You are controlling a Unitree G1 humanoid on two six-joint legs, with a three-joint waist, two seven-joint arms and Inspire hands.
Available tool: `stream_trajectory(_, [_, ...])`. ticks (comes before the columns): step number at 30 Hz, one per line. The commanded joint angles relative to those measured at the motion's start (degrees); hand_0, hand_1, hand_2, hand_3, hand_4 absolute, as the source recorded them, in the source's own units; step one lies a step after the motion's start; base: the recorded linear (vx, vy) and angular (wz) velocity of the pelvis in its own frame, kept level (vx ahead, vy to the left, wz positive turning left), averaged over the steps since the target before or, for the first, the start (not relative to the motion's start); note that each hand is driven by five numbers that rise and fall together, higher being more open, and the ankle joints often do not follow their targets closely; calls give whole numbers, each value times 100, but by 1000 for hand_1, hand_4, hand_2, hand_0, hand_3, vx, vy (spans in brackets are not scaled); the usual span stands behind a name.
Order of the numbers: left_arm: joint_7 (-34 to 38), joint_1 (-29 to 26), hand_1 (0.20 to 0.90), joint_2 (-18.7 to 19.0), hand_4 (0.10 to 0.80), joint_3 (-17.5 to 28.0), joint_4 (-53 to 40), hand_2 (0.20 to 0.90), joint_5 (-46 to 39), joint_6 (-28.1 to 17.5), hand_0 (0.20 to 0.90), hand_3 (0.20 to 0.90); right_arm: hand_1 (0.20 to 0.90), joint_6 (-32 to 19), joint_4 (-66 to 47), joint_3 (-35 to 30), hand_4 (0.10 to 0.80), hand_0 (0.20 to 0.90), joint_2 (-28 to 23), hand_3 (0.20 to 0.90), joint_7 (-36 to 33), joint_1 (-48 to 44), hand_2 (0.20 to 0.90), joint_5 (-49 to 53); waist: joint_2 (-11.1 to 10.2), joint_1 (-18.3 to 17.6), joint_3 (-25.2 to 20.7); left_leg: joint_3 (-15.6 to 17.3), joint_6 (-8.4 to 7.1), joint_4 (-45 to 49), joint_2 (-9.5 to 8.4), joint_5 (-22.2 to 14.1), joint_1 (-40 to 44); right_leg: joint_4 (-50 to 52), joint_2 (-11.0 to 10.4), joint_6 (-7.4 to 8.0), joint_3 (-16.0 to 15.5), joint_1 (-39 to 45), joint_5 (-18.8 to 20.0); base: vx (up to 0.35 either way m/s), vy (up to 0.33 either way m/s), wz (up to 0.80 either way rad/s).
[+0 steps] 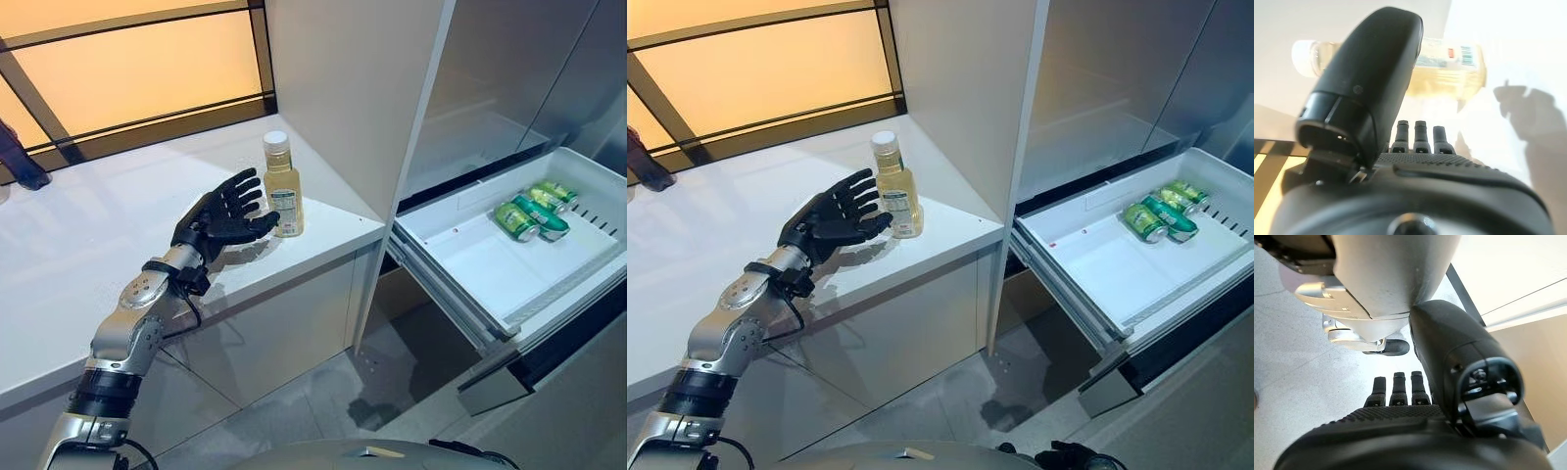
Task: Put drinks into fridge and close the fridge
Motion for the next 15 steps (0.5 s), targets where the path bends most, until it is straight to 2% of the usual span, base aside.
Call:
stream_trajectory(1, [-60, -1159, 900, 391, 800, 97, -803, 900, -376, -711, 900, 900, 900, 9, 35, 209, 800, 900, 109, 900, 110, -148, 900, -12, -99, -104, -118, -212, 412, 39, -578, -289, -261, 130, 308, 53, -39, 146, -392, 0, 0, 0])
stream_trajectory(15, [-221, -1376, 900, 457, 800, -14, -953, 900, -565, -557, 900, 900, 900, -26, 103, 236, 800, 900, 96, 900, 154, -154, 900, -42, -88, -137, -135, -206, 415, 35, -585, -290, -255, 137, 309, 57, -19, 141, -391, 0, 0, 0])
